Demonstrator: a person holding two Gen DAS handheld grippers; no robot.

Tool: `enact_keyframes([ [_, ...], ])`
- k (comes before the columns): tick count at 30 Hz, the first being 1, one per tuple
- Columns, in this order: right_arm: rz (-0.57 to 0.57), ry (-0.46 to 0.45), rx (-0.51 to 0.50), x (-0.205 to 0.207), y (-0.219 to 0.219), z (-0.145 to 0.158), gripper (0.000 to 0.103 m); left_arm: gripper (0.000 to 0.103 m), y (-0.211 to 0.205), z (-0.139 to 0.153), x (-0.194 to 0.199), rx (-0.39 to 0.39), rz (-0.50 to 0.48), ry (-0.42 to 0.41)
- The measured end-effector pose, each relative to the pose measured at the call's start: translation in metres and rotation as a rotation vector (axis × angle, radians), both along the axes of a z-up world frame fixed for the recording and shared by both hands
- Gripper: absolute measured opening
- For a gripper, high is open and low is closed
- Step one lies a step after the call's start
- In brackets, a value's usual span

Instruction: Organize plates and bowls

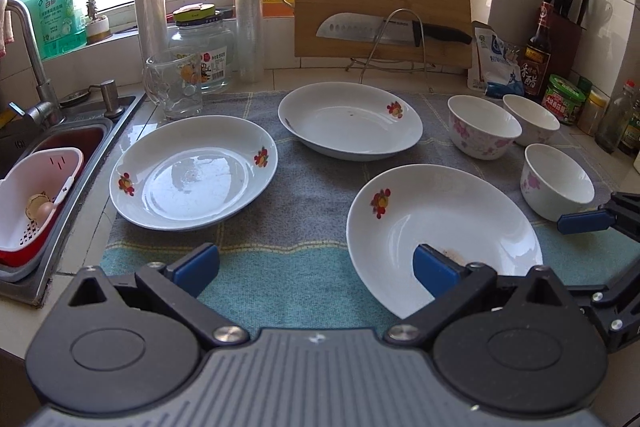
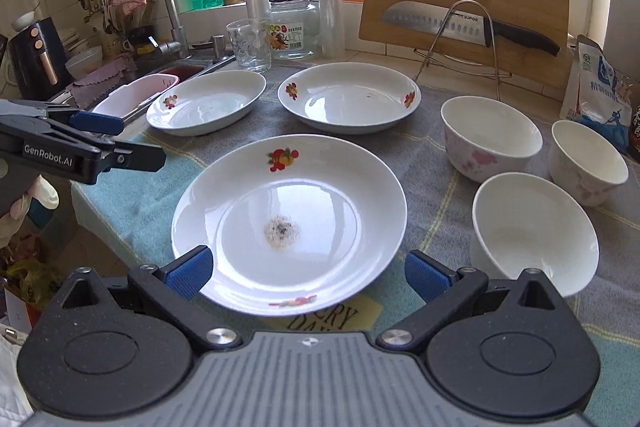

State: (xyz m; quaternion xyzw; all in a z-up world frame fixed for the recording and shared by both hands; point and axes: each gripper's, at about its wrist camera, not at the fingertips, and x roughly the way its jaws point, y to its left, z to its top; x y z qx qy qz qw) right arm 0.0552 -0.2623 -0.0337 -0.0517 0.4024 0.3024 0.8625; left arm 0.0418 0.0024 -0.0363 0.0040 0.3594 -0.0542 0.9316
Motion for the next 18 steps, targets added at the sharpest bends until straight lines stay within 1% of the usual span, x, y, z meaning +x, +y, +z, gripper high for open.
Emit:
enact_keyframes([
  [3, 0.002, 0.039, -0.01, -0.007, -0.005, -0.015, 0.103, 0.102, -0.005, -0.002, -0.002, 0.019, -0.005, 0.018],
  [6, 0.006, 0.051, -0.043, -0.01, -0.002, -0.029, 0.103, 0.102, -0.008, -0.002, -0.005, 0.025, -0.018, 0.022],
  [9, 0.021, 0.041, -0.066, -0.009, 0.002, -0.037, 0.103, 0.102, -0.009, -0.002, -0.007, 0.033, -0.022, 0.026],
  [14, 0.067, -0.016, -0.125, -0.003, 0.016, -0.042, 0.103, 0.102, -0.008, -0.005, -0.003, 0.04, -0.046, 0.055],
  [18, 0.094, -0.026, -0.119, 0.005, 0.023, -0.044, 0.103, 0.102, -0.009, -0.009, 0.011, 0.048, -0.086, 0.075],
])
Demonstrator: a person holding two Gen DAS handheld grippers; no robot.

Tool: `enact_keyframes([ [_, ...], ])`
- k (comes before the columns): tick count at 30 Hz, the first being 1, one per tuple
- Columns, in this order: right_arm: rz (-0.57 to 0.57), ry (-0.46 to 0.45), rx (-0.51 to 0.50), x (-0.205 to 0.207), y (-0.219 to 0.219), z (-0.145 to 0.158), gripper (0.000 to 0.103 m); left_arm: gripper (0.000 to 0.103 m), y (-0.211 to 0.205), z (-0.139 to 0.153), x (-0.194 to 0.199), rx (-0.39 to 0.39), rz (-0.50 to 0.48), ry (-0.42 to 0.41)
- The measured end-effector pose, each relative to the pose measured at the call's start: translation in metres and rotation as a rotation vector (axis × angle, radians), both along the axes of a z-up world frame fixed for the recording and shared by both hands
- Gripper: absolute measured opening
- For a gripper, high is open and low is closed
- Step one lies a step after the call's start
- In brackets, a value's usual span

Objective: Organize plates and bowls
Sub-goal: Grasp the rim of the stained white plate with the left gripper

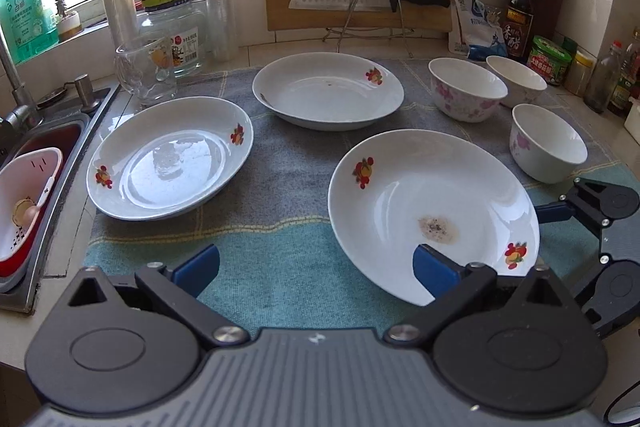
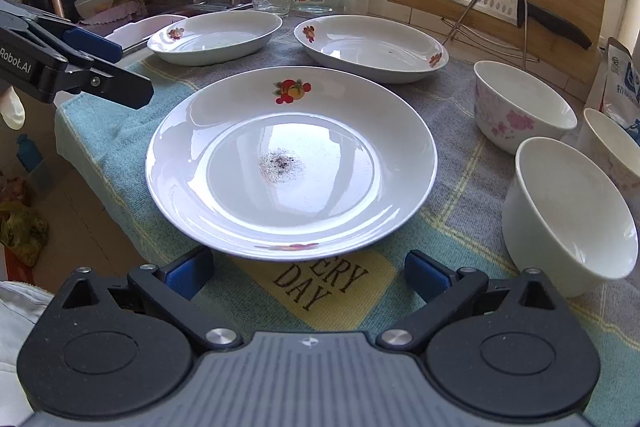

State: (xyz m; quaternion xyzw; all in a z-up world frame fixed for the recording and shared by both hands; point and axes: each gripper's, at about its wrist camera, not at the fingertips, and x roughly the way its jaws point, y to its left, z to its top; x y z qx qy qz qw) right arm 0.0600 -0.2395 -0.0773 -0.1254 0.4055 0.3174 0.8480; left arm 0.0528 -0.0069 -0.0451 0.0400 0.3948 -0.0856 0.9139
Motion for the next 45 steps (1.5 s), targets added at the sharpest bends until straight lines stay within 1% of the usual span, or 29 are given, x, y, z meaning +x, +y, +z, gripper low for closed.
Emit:
enact_keyframes([
  [6, 0.016, -0.006, 0.015, 0.005, 0.0, -0.002, 0.103, 0.102, -0.01, -0.007, 0.031, -0.009, -0.114, 0.025],
  [12, 0.012, -0.02, 0.029, 0.003, -0.001, -0.003, 0.103, 0.102, -0.02, -0.023, 0.064, -0.068, -0.225, 0.112],
  [16, 0.006, -0.049, 0.052, -0.001, -0.005, -0.006, 0.103, 0.102, -0.024, -0.033, 0.083, -0.098, -0.294, 0.178],
  [21, -0.005, -0.055, 0.051, -0.003, -0.004, -0.005, 0.103, 0.102, -0.028, -0.041, 0.099, -0.105, -0.359, 0.246],
  [24, -0.013, -0.067, 0.054, -0.006, -0.004, -0.006, 0.103, 0.102, -0.03, -0.042, 0.104, -0.104, -0.413, 0.264],
  [30, -0.018, -0.059, 0.046, -0.006, -0.004, -0.005, 0.103, 0.102, -0.03, -0.043, 0.114, -0.094, -0.51, 0.285],
  [33, -0.022, -0.059, 0.046, -0.006, -0.004, -0.005, 0.103, 0.102, -0.027, -0.043, 0.118, -0.117, -0.527, 0.286],
  [36, -0.028, -0.066, 0.046, -0.008, -0.003, -0.005, 0.103, 0.102, -0.023, -0.043, 0.123, -0.146, -0.535, 0.311],
  [40, -0.019, -0.073, 0.042, -0.009, -0.002, -0.004, 0.103, 0.102, -0.023, -0.041, 0.13, -0.145, -0.566, 0.353],
  [43, 0.001, -0.097, 0.023, -0.01, 0.001, -0.003, 0.103, 0.102, -0.025, -0.04, 0.138, -0.139, -0.6, 0.402],
  [45, 0.011, -0.098, 0.021, -0.009, 0.002, -0.002, 0.103, 0.102, -0.026, -0.039, 0.143, -0.138, -0.609, 0.432],
])
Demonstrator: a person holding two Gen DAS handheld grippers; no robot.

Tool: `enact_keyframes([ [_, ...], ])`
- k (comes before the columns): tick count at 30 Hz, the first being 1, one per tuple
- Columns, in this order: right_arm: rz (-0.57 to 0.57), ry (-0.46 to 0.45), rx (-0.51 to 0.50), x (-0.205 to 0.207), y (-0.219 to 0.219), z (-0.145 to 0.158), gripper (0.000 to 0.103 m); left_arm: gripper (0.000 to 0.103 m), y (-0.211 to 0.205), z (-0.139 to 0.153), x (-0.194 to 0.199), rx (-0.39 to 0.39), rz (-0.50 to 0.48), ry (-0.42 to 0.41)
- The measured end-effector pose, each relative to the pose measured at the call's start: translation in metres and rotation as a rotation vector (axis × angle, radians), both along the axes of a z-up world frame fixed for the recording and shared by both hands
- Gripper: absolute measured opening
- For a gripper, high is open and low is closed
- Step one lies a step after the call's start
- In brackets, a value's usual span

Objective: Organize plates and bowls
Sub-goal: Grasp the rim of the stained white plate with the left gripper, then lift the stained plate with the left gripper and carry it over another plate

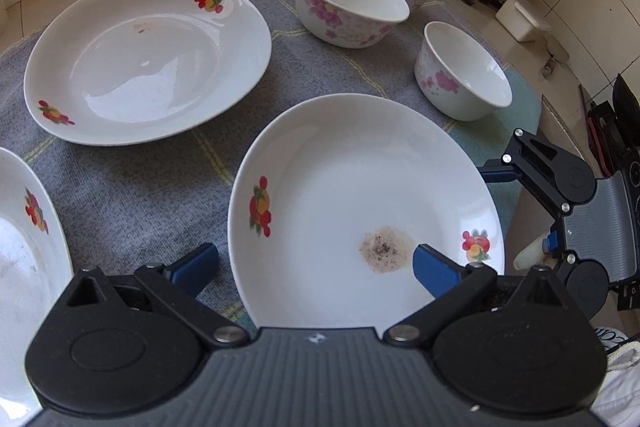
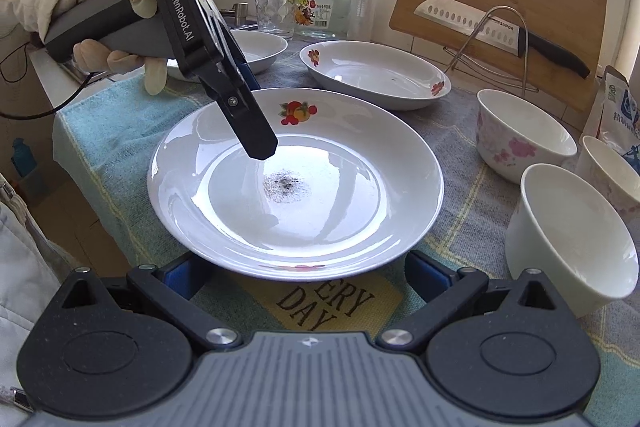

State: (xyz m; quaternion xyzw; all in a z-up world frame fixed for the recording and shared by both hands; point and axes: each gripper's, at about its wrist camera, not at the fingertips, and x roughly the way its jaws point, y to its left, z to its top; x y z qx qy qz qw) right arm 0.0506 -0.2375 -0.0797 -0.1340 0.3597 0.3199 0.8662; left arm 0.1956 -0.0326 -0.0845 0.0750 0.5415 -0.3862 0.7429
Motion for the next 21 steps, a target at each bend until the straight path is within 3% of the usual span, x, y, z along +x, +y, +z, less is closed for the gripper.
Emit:
enact_keyframes([
  [5, 0.02, 0.013, -0.001, 0.003, 0.001, 0.001, 0.103, 0.102, -0.001, 0.001, 0.01, -0.021, -0.041, 0.073],
  [15, 0.044, 0.026, -0.007, 0.007, 0.003, 0.002, 0.103, 0.09, -0.01, 0.003, 0.023, -0.011, -0.106, 0.129],
  [21, 0.056, 0.039, -0.006, 0.01, 0.002, 0.003, 0.103, 0.09, -0.011, 0.003, 0.028, -0.015, -0.112, 0.152],
])
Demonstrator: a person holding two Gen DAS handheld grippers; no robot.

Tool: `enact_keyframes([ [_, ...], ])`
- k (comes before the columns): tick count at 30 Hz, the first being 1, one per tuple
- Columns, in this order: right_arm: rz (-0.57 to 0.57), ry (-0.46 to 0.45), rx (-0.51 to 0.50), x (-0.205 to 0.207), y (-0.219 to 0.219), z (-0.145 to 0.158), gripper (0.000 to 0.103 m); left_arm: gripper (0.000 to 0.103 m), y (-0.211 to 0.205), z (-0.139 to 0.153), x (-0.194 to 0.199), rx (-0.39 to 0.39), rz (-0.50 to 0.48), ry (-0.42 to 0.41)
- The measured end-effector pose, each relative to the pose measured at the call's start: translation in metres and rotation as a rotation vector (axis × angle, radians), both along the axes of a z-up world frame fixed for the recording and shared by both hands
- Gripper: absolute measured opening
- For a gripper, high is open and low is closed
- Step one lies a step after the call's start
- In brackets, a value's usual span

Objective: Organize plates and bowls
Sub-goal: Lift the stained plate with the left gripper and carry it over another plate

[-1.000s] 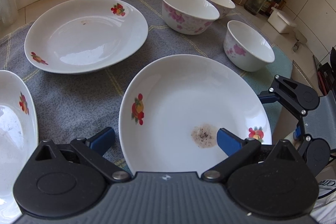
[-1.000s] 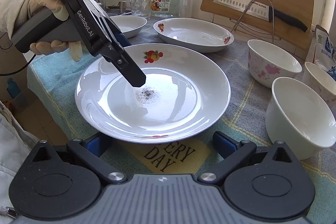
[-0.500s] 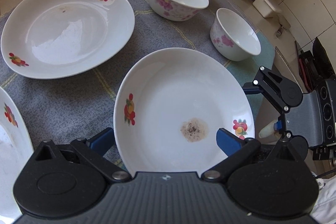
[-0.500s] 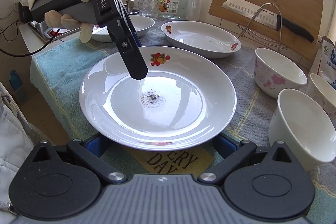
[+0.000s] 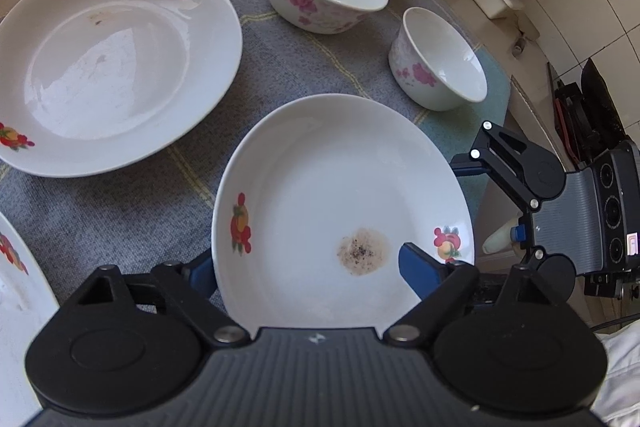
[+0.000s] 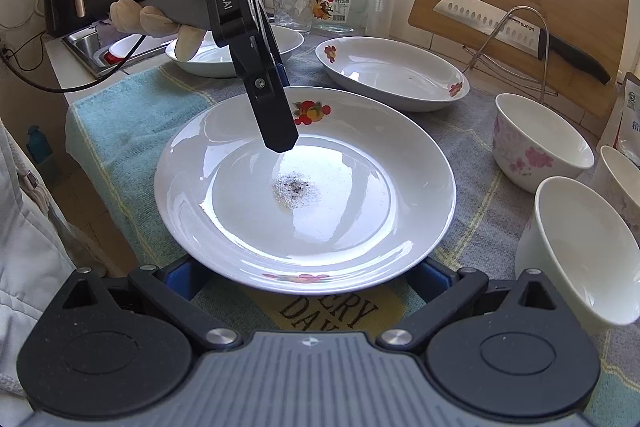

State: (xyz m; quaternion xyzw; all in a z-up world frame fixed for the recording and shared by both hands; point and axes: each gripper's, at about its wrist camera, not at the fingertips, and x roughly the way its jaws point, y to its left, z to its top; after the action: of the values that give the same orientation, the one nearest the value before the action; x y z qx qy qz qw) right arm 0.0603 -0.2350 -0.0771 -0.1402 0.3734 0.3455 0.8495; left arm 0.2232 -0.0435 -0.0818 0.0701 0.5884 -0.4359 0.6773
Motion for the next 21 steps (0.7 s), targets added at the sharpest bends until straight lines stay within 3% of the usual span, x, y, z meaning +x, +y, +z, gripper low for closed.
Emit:
enact_keyframes([
  [6, 0.011, 0.015, -0.006, 0.003, 0.0, 0.001, 0.103, 0.09, -0.001, -0.001, 0.005, -0.007, 0.003, 0.027],
  [21, 0.026, 0.028, -0.022, 0.007, 0.001, 0.011, 0.103, 0.09, 0.003, 0.006, 0.0, -0.02, 0.009, -0.009],
])
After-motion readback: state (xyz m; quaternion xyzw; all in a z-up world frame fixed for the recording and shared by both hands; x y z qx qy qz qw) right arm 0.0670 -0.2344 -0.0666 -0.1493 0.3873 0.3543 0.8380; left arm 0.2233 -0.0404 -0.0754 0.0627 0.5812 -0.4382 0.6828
